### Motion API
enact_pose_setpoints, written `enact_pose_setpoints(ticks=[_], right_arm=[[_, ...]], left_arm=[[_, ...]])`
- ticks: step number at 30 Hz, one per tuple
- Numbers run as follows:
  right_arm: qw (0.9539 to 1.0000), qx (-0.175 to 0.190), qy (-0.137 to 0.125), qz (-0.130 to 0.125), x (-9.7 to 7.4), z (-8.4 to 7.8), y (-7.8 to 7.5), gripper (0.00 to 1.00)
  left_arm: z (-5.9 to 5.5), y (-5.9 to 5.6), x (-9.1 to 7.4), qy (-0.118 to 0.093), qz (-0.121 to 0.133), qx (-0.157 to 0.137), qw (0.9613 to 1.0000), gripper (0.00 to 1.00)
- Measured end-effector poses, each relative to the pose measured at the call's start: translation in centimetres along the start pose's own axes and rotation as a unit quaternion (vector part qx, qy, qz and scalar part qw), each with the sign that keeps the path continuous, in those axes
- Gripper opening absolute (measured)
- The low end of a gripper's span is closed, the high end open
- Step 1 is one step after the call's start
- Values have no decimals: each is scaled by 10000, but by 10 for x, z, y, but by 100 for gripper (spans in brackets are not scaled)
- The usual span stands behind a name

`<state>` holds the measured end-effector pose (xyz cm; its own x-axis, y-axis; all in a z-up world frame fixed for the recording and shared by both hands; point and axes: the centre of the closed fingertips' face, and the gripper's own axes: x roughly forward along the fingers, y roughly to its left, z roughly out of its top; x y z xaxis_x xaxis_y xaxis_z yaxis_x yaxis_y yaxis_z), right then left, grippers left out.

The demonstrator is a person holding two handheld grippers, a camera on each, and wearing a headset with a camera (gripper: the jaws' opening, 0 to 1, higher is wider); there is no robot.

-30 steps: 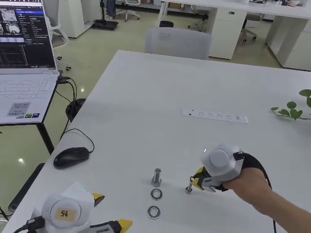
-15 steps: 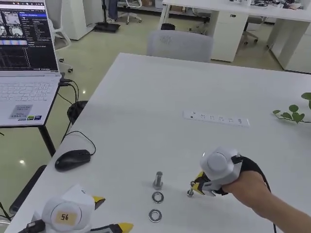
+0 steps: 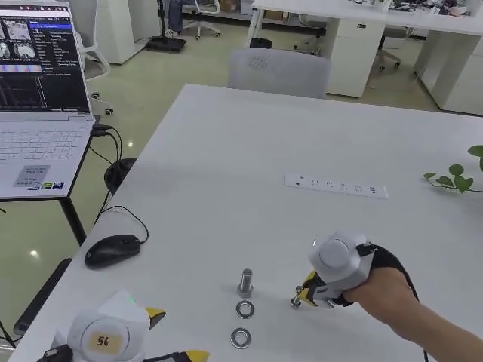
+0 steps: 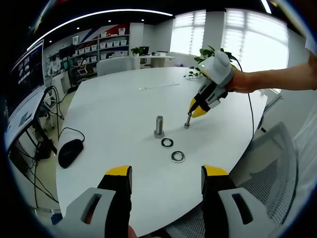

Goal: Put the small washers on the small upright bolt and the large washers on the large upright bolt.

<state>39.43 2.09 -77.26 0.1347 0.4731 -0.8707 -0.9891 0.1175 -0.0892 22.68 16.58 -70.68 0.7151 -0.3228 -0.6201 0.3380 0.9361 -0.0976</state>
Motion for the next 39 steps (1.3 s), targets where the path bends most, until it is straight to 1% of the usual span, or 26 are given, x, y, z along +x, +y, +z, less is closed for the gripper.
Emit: enact_pose_setpoints(ticks=[6,8,9,11,12,14,16,20,26,29,33,35,39], right_arm=[[9999,0,112,13,6,-5,1,13],[9997,-153,183,5,7,-9,1,4],[9998,-82,161,7,8,-9,1,3],[9998,-102,174,53,12,-12,2,4],[9996,-107,264,43,14,-15,2,5],[9995,-103,299,48,18,-19,2,5],[9995,-21,302,75,20,-21,5,6],[9996,89,242,93,24,-23,8,6],[9991,385,192,55,32,-28,5,10],[9987,493,129,39,31,-27,5,10],[9983,572,111,-6,28,-28,3,10],[9981,608,86,14,26,-29,4,11],[9984,549,132,44,20,-34,9,12]], left_arm=[[-1,1,0,3,12,-15,10000,56],[0,1,0,-8,12,-21,10000,56],[0,1,0,-8,15,-16,10000,56],[1,1,1,-20,10,-19,10000,56],[1,1,1,-20,6,-20,10000,56],[1,1,1,-16,8,-6,10000,56],[2,1,1,-40,14,-36,10000,56],[0,3,1,-13,18,-33,10000,56],[-2,3,0,1,17,-37,10000,56],[-2,3,0,4,24,-38,10000,56],[-2,3,-1,-10,37,-50,10000,56],[-2,3,-1,-13,40,-46,10000,56],[-1,3,-1,-37,38,-52,10000,56]])
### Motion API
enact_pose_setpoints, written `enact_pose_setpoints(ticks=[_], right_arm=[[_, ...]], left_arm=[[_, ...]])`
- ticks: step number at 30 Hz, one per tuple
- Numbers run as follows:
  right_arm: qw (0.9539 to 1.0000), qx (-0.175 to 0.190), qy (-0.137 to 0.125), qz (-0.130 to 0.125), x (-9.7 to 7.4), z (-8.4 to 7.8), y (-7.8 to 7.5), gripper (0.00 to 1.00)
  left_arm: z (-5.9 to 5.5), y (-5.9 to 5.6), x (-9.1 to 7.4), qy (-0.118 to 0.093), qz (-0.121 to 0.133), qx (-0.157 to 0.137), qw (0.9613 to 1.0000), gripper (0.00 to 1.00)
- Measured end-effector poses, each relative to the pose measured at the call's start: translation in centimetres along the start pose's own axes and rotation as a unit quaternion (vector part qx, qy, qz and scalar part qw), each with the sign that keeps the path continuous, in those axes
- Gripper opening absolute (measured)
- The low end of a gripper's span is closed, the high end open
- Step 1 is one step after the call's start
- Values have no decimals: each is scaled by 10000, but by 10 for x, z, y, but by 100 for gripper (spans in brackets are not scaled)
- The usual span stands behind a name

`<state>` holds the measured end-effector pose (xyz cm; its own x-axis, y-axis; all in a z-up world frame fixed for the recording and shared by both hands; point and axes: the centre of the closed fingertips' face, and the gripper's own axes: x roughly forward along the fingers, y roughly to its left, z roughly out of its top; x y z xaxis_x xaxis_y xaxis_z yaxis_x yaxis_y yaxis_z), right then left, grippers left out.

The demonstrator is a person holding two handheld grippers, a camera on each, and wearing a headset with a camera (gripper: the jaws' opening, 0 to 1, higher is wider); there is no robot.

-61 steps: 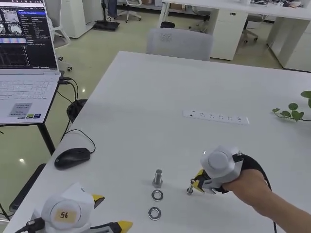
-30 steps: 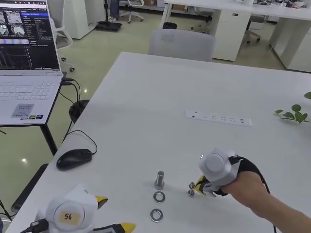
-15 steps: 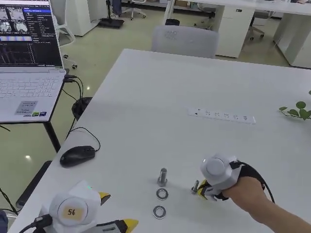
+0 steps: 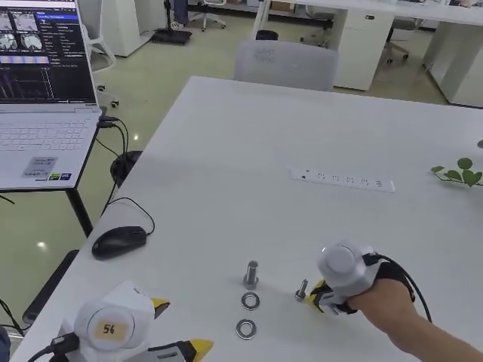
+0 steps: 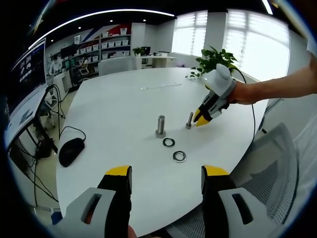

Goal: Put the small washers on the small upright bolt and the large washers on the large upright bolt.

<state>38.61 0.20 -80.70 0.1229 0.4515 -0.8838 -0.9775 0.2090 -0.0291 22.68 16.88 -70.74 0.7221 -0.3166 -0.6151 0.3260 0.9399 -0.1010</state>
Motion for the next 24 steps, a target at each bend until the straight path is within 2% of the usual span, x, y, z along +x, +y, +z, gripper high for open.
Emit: enact_pose_setpoints(ticks=[6,9,10,11,13,15,24], right_arm=[[9998,-153,71,79,-11,-6,16,14],[9992,-295,27,257,-11,-2,34,14],[9985,-385,-13,401,-9,1,45,14],[9973,-525,-69,517,-8,4,53,14],[9961,-701,-19,544,-2,6,64,15],[9935,-916,-70,675,5,12,78,15],[9913,-920,-246,906,32,39,105,21]], left_arm=[[1,-1,1,-44,-10,-9,10000,56],[0,-2,1,-50,-21,-16,10000,56],[0,-2,1,-44,-28,-6,10000,56],[-1,-3,1,-46,-34,-3,10000,56],[-1,-3,0,-52,-41,-8,10000,56],[-1,-4,0,-52,-45,-10,10000,56],[0,-2,-1,-97,-26,-49,9999,56]])
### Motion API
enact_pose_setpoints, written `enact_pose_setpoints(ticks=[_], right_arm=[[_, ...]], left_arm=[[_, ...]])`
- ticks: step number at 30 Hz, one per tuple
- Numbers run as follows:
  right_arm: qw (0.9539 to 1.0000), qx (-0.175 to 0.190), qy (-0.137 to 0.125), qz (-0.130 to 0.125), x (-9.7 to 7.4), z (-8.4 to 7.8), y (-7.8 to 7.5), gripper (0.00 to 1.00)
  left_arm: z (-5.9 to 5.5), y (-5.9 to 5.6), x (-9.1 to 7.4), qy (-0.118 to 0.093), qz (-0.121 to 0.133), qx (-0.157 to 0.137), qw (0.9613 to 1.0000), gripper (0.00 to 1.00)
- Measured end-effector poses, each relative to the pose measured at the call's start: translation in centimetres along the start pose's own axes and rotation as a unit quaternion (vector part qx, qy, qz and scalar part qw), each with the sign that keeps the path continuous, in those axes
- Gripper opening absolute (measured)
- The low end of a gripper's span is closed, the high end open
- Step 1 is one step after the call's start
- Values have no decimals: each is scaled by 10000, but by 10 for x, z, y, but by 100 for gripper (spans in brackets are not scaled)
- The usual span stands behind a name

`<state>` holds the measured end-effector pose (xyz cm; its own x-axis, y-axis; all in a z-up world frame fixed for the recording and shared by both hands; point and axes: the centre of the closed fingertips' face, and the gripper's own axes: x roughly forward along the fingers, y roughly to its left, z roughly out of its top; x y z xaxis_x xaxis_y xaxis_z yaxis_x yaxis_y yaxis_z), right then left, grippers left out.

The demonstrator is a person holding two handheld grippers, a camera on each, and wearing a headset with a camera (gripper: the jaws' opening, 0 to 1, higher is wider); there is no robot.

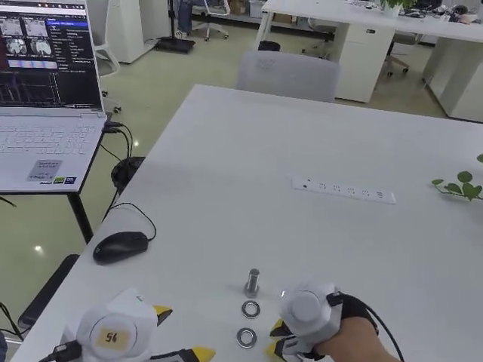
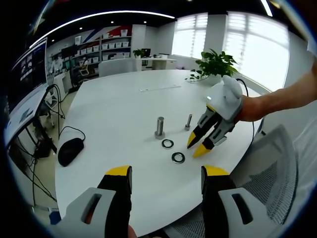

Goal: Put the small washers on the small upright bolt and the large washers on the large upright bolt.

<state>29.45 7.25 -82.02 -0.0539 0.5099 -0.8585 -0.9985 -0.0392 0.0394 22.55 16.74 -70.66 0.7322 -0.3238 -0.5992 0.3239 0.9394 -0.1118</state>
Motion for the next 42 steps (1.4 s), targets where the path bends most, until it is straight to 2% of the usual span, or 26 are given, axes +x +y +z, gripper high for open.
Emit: enact_pose_setpoints(ticks=[13,16,27,30,35,42], right_arm=[[9992,-356,76,135,18,20,-1,29],[9978,-638,102,147,20,24,-1,28],[9937,-1033,247,351,19,23,1,29],[9943,-1007,154,317,21,25,0,25],[9944,-987,214,316,20,25,1,24],[9936,-1058,305,246,16,18,1,23]], left_arm=[[1,2,-2,-46,6,-18,10000,56],[1,2,-3,-54,0,-29,10000,56],[7,7,0,-134,-14,-34,9999,56],[9,6,2,-152,-37,-29,9999,56],[12,5,3,-169,-51,-16,9998,56],[11,10,0,-183,33,-82,9998,55]])
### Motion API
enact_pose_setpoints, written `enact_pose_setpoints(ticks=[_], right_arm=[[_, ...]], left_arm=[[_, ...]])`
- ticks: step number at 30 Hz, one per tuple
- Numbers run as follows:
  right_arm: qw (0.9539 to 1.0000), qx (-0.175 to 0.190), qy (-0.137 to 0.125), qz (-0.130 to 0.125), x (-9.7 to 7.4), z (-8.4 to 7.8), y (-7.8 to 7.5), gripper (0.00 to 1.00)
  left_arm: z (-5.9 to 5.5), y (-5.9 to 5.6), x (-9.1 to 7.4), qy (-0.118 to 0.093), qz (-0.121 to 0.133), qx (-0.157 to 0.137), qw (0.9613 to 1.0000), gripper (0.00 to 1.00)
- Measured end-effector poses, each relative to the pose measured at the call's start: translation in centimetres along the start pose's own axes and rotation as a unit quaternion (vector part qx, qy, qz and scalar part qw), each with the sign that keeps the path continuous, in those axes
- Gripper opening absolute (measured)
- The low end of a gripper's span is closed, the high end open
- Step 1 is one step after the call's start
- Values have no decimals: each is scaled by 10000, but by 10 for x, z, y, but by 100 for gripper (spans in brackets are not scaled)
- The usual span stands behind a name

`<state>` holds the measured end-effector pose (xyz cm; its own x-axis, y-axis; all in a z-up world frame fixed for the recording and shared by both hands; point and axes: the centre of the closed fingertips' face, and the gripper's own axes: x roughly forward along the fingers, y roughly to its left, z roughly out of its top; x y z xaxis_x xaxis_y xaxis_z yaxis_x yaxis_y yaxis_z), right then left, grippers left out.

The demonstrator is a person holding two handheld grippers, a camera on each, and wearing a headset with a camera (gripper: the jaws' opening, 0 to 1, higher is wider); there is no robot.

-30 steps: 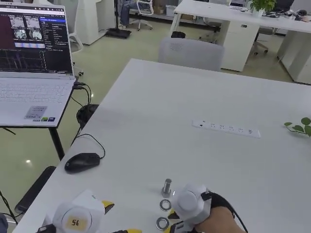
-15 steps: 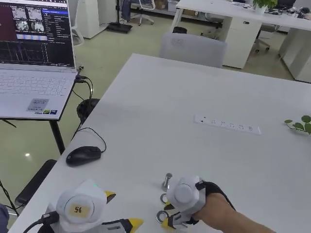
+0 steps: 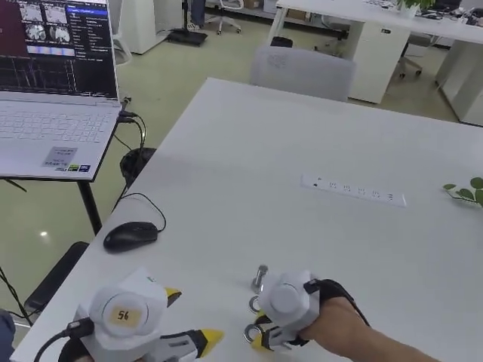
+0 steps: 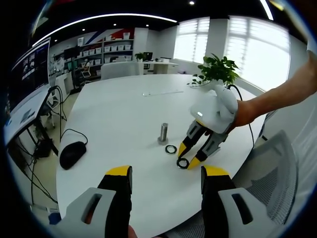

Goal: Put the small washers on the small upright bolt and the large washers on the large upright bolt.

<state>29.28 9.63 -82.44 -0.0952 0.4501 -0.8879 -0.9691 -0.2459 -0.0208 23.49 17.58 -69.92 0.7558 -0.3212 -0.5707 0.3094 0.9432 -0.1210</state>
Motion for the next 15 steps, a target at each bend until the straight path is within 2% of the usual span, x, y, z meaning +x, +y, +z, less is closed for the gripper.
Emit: enact_pose_setpoints(ticks=[9,15], right_arm=[[9996,150,-207,-153,-21,2,-12,23],[9984,238,-348,-372,-37,2,-26,23]], left_arm=[[-3,2,-2,14,56,-44,10000,55],[-4,3,-2,27,64,-49,10000,55]])
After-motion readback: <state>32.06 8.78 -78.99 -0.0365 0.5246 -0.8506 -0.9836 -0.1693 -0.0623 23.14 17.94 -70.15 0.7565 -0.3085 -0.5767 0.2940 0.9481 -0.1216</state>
